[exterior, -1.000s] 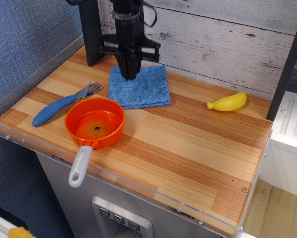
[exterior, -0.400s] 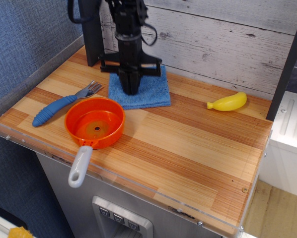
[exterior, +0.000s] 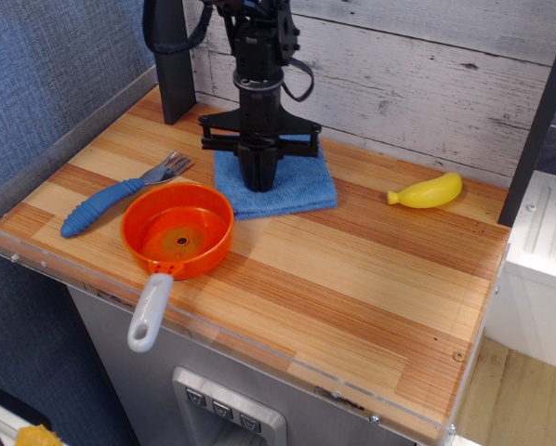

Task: Move the blue cloth to the right of the orange pan

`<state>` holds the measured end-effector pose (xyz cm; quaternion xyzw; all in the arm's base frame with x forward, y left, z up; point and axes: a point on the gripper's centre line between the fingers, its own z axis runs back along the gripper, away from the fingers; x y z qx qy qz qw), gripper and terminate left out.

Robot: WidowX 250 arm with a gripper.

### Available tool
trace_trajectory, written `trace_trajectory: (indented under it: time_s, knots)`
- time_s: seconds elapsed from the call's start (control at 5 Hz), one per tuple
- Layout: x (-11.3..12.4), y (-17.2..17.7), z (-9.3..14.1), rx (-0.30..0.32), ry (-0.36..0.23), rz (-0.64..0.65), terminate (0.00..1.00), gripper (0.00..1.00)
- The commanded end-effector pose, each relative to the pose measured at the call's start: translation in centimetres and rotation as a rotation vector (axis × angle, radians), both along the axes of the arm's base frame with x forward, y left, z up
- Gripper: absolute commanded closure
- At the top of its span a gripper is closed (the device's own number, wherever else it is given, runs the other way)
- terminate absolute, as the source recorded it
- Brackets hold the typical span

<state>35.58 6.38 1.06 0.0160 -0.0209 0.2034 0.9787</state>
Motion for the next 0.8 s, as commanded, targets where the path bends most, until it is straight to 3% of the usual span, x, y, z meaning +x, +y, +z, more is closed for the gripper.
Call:
trace_trajectory:
  time_s: [0.0,0.2,0.6]
  knots:
    - [-1.9,-1.6,1.6,-0.011,-0.038,0.029,0.00,1.00]
    - [-3.0,-2.8,1.7,-0.025,-0.004,0.045,0.00,1.00]
    - [-4.9,-5.4,1.4,-0.054,0.002,0.014,0.00,1.00]
